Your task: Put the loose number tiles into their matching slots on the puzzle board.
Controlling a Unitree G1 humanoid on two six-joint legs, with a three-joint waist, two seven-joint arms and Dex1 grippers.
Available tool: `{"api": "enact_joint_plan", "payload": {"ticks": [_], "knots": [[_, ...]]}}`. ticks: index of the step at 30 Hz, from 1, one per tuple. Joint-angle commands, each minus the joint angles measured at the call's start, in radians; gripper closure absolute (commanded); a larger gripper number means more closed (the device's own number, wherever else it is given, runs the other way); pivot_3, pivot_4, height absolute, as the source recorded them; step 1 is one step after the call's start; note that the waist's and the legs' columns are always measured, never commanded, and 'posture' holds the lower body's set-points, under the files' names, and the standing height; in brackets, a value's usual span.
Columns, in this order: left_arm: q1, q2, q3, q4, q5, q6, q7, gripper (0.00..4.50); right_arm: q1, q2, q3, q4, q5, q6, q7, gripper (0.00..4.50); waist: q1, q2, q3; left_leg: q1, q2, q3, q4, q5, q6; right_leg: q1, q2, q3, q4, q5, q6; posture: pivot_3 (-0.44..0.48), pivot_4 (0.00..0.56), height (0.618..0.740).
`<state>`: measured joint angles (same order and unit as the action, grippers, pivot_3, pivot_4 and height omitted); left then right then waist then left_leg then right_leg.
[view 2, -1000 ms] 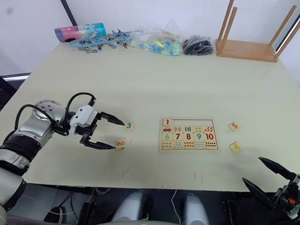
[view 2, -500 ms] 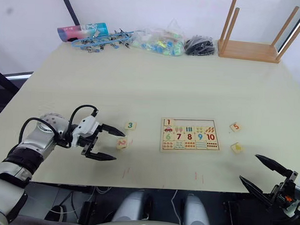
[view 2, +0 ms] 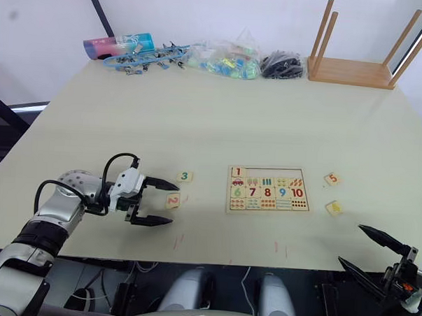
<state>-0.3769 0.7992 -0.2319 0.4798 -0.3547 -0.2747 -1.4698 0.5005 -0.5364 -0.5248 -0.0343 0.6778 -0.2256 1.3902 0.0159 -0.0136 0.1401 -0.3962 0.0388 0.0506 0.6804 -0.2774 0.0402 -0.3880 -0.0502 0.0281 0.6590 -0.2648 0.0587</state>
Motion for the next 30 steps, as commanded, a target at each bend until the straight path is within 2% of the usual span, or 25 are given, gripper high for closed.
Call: {"api": "enact_joint_plan", "payload": {"ticks": [1,4,8,9,15,19,23,27,28,30], "knots": [[0.036,-0.010,0.012,-0.004,0.061,0.023,0.034,0.03,0.003,0.005,-0.021,-0.006,0.020,-0.027,0.009,0.00,0.000,0.002,-0.001,0.000,0.000,0.000,0.000,0.000,0.000,0.000,0.000,0.000,0.000,0.000,0.000,0.000,0.150,0.737],[0.056,-0.017,0.023,-0.022,0.077,0.030,0.052,0.87,0.004,0.008,-0.020,-0.004,0.021,-0.033,0.011,0.00,-0.001,0.005,-0.003,0.001,0.000,0.000,0.000,0.000,0.000,0.001,0.000,0.000,0.000,0.000,0.000,0.000,0.150,0.737],[0.085,-0.019,0.038,-0.048,0.092,0.033,0.070,2.85,0.006,0.006,-0.020,0.002,0.027,-0.039,0.024,0.00,-0.002,0.009,-0.005,0.001,0.000,0.000,0.000,0.000,0.000,0.001,0.000,0.000,-0.001,0.000,0.000,0.000,0.150,0.737],[0.089,-0.019,0.043,-0.052,0.094,0.036,0.075,3.00,0.006,0.006,-0.020,0.002,0.028,-0.039,0.027,0.00,-0.002,0.009,-0.006,0.001,0.000,0.000,0.000,0.000,0.000,0.002,0.000,0.000,-0.001,0.000,0.000,0.000,0.150,0.737],[0.159,-0.008,0.085,-0.130,0.071,0.078,0.106,3.00,0.002,0.001,-0.017,0.001,0.033,-0.040,0.057,0.00,-0.004,0.010,-0.007,0.002,0.001,0.000,0.000,0.000,0.000,0.002,0.000,0.000,-0.001,-0.002,-0.003,0.000,0.150,0.737],[0.240,0.002,0.156,-0.228,0.040,0.149,0.190,3.00,0.000,-0.008,-0.011,-0.018,0.038,-0.035,0.077,0.00,-0.009,0.010,-0.007,0.003,0.001,0.001,-0.002,0.000,0.000,0.002,0.000,0.001,-0.001,-0.002,-0.003,0.000,0.150,0.737],[0.428,-0.018,0.298,-0.494,-0.025,0.369,0.427,3.00,-0.020,-0.029,0.001,-0.045,0.043,-0.015,0.088,0.00,-0.027,0.009,-0.006,0.005,0.002,0.001,-0.005,0.000,0.000,0.002,-0.003,0.001,-0.001,-0.002,-0.004,0.000,0.150,0.737],[0.566,-0.067,0.369,-0.723,-0.067,0.558,0.612,3.00,-0.035,-0.045,0.013,-0.047,0.042,-0.010,0.100,0.00,-0.026,0.007,-0.005,0.006,0.002,0.001,-0.007,0.000,0.000,0.002,-0.010,0.000,-0.001,-0.003,-0.005,0.000,0.150,0.737],[0.598,-0.085,0.383,-0.776,-0.071,0.604,0.664,3.00,-0.021,-0.056,0.014,-0.056,0.024,0.026,0.060,0.00,-0.026,0.007,-0.005,0.006,0.001,0.001,-0.008,0.000,0.000,0.002,-0.010,0.000,-0.001,-0.003,-0.005,0.000,0.150,0.737],[0.655,-0.127,0.405,-0.877,-0.084,0.688,0.759,3.00,0.016,-0.067,0.017,-0.083,0.020,0.034,0.076,0.00,-0.024,0.007,-0.005,0.006,0.000,0.001,-0.008,0.000,0.000,0.002,-0.012,0.000,-0.003,-0.003,-0.005,0.000,0.150,0.737]]}}
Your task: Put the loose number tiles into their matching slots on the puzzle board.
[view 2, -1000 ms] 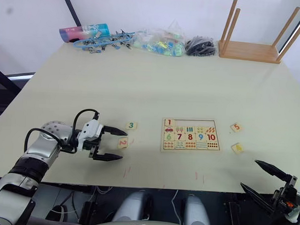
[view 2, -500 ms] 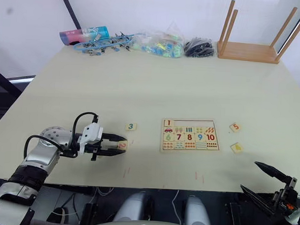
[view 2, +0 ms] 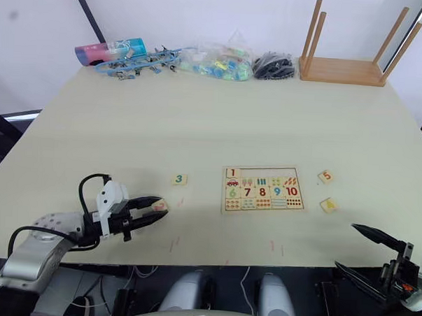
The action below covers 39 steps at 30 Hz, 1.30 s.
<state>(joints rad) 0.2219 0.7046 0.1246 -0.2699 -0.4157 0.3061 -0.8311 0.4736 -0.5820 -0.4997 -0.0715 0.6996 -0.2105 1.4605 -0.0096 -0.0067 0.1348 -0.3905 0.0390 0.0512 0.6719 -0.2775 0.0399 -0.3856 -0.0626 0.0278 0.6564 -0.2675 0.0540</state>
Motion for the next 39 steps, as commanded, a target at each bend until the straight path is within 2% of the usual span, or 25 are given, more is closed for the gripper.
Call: {"api": "enact_joint_plan", "payload": {"ticks": [1,4,9,22,29,36,37,38,39], "knots": [[0.078,-0.049,0.051,-0.168,-0.021,0.136,0.157,3.00,0.057,-0.022,-0.009,-0.059,0.002,0.012,0.019,0.00,0.003,0.000,0.000,0.000,0.000,0.000,-0.001,0.000,0.000,0.000,-0.001,0.000,-0.001,0.000,0.000,0.000,0.150,0.737],[0.114,-0.106,0.064,-0.249,-0.010,0.206,0.268,3.00,0.091,-0.023,-0.025,-0.086,0.005,0.031,-0.015,0.00,0.006,-0.001,0.000,-0.001,0.000,-0.002,-0.001,0.000,0.000,0.001,-0.001,0.001,-0.003,0.000,0.000,0.000,0.150,0.737],[0.133,-0.209,0.090,-0.328,-0.005,0.303,0.435,3.00,0.094,-0.015,-0.032,-0.114,0.030,0.006,0.007,0.00,0.009,-0.001,0.000,0.002,0.000,-0.002,-0.002,0.000,0.000,0.005,-0.001,0.001,-0.005,-0.001,-0.001,0.000,0.150,0.737],[0.073,-0.382,0.065,-0.399,0.029,0.451,0.689,3.00,-0.002,-0.055,0.010,-0.083,0.030,-0.026,0.121,0.00,0.023,-0.002,0.001,0.003,0.000,-0.002,-0.002,0.000,0.000,0.008,-0.001,0.001,-0.011,-0.001,-0.002,0.000,0.150,0.737],[0.052,-0.439,0.055,-0.419,0.049,0.489,0.753,3.00,-0.024,-0.060,0.012,-0.073,0.026,-0.010,0.129,0.00,0.023,-0.002,0.001,0.003,0.000,-0.002,-0.002,0.000,0.000,0.008,-0.001,0.001,-0.011,-0.001,-0.002,0.000,0.150,0.737],[0.059,-0.418,0.032,-0.439,0.078,0.498,0.745,3.00,-0.046,-0.062,0.016,-0.071,0.024,0.004,0.119,0.00,0.023,-0.002,0.001,0.003,0.000,-0.002,-0.002,0.000,0.000,0.009,-0.001,0.001,-0.012,-0.001,-0.002,0.000,0.150,0.737],[0.057,-0.409,0.026,-0.437,0.084,0.484,0.732,2.00,-0.049,-0.062,0.016,-0.071,0.023,0.005,0.117,0.00,0.024,-0.002,0.001,0.003,-0.001,-0.002,-0.002,0.000,0.000,0.009,-0.001,0.001,-0.012,-0.001,-0.002,0.000,0.150,0.737],[0.055,-0.402,0.023,-0.437,0.089,0.474,0.725,1.99,-0.051,-0.061,0.016,-0.071,0.022,0.007,0.115,0.00,0.024,-0.002,0.001,0.003,0.000,-0.002,-0.002,0.000,0.000,0.009,-0.001,0.001,-0.012,-0.001,-0.002,0.000,0.150,0.737],[0.054,-0.390,0.019,-0.439,0.091,0.463,0.711,1.79,-0.052,-0.060,0.015,-0.071,0.022,0.009,0.113,0.00,0.024,-0.003,0.001,0.003,0.000,-0.002,-0.002,0.000,0.000,0.009,-0.001,0.001,-0.012,-0.001,-0.002,0.000,0.150,0.737]]}}
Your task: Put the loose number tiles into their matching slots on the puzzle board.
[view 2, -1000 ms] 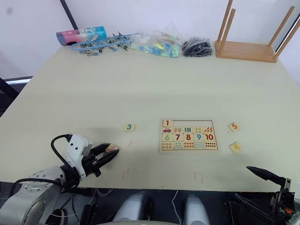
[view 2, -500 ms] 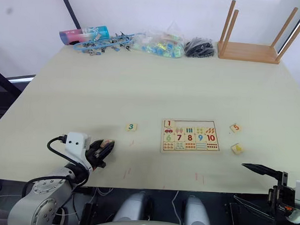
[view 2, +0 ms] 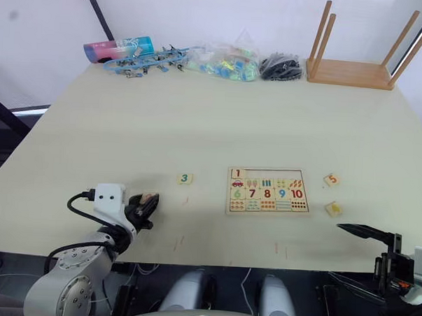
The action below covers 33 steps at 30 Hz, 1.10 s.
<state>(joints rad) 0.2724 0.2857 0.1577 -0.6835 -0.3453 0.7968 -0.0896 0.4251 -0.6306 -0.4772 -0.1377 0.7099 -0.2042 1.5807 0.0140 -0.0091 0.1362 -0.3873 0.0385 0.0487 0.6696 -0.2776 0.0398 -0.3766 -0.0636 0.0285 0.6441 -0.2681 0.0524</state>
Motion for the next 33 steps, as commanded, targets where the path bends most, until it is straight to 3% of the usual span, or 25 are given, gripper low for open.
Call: {"api": "enact_joint_plan", "payload": {"ticks": [1,5,9,14,23,33], "knots": [[0.006,0.033,-0.014,-0.028,0.019,-0.033,-0.038,1.35,-0.003,-0.010,-0.007,-0.006,0.011,0.003,-0.009,0.00,0.000,0.000,0.000,0.000,0.000,0.000,0.000,0.000,0.000,0.000,0.000,0.000,0.000,0.000,0.000,0.000,0.150,0.737],[0.019,0.054,-0.002,-0.046,0.013,-0.054,-0.073,0.04,-0.004,-0.005,-0.007,-0.004,0.009,0.001,-0.016,0.00,0.000,-0.001,0.001,0.000,0.000,0.000,0.000,0.000,0.000,0.000,-0.001,0.000,0.000,0.000,0.000,0.000,0.150,0.737],[0.039,0.094,0.010,-0.063,-0.001,-0.078,-0.133,0.04,-0.002,-0.005,-0.006,-0.002,0.007,0.001,-0.023,0.00,0.000,-0.002,0.002,-0.001,0.000,0.000,-0.001,0.000,0.000,0.000,-0.002,0.000,-0.001,0.000,0.000,0.000,0.150,0.737],[0.054,0.211,0.076,-0.009,-0.042,-0.205,-0.333,0.04,-0.007,-0.004,-0.005,0.013,0.003,-0.003,-0.024,0.00,0.000,-0.002,0.003,-0.001,0.000,0.000,-0.002,-0.001,-0.002,-0.001,-0.009,-0.008,-0.002,0.000,0.000,0.000,0.150,0.737],[-0.104,0.431,0.068,0.439,-0.060,-0.676,-0.907,0.04,-0.026,0.028,-0.010,0.029,0.029,0.003,-0.057,0.00,0.000,0.001,0.005,-0.003,0.000,0.000,-0.004,-0.001,-0.003,-0.003,-0.014,-0.016,-0.003,0.000,0.000,0.000,0.150,0.737],[-0.464,0.527,-0.046,0.982,-0.059,-0.997,-1.458,0.04,-0.026,0.015,-0.031,0.054,0.027,-0.004,-0.046,0.00,0.000,0.002,0.006,-0.007,0.000,-0.002,-0.004,0.000,-0.001,-0.006,-0.018,-0.025,-0.003,0.000,0.000,0.000,0.150,0.737]]}}
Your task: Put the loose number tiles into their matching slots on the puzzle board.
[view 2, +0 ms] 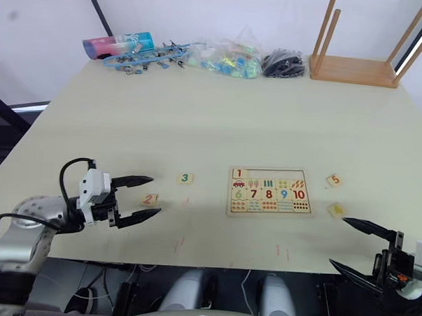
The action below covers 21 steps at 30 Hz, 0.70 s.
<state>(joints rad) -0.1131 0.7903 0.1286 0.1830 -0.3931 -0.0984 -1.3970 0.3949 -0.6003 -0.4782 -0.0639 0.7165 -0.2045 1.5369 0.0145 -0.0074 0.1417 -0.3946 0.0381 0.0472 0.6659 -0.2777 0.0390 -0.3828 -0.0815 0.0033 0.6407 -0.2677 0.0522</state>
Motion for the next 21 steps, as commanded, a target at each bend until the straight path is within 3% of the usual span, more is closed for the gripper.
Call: {"api": "enact_joint_plan", "payload": {"ticks": [1,9,12,21], "knots": [[-0.111,0.033,-0.042,0.168,-0.014,-0.148,-0.188,0.04,0.006,-0.018,-0.030,-0.016,0.016,-0.006,0.002,0.00,-0.001,0.000,0.000,0.000,0.000,0.000,0.000,0.000,0.000,0.000,-0.001,-0.002,0.000,0.000,0.000,0.000,0.150,0.737],[-0.359,0.129,-0.351,0.487,-0.053,-0.399,-0.217,0.04,0.008,-0.016,-0.029,-0.009,0.006,-0.014,0.002,0.00,0.000,-0.001,0.001,-0.001,-0.001,-0.001,0.002,0.000,0.001,0.000,-0.004,-0.015,0.001,0.000,0.001,0.000,0.150,0.737],[-0.454,0.124,-0.448,0.598,-0.059,-0.458,-0.217,0.04,0.022,-0.008,-0.022,-0.025,0.000,-0.018,0.001,0.00,0.003,-0.001,0.001,-0.001,-0.001,-0.001,0.003,0.000,0.001,0.001,0.002,-0.015,0.002,0.001,0.002,0.000,0.150,0.737],[-0.547,0.216,-0.754,0.653,-0.196,-0.544,-0.217,0.04,0.036,-0.013,-0.029,-0.036,0.001,-0.021,-0.004,0.00,-0.001,-0.004,0.004,-0.001,0.000,0.000,0.004,0.000,0.001,0.001,0.008,-0.013,0.002,0.003,0.006,0.000,0.150,0.737]]}}
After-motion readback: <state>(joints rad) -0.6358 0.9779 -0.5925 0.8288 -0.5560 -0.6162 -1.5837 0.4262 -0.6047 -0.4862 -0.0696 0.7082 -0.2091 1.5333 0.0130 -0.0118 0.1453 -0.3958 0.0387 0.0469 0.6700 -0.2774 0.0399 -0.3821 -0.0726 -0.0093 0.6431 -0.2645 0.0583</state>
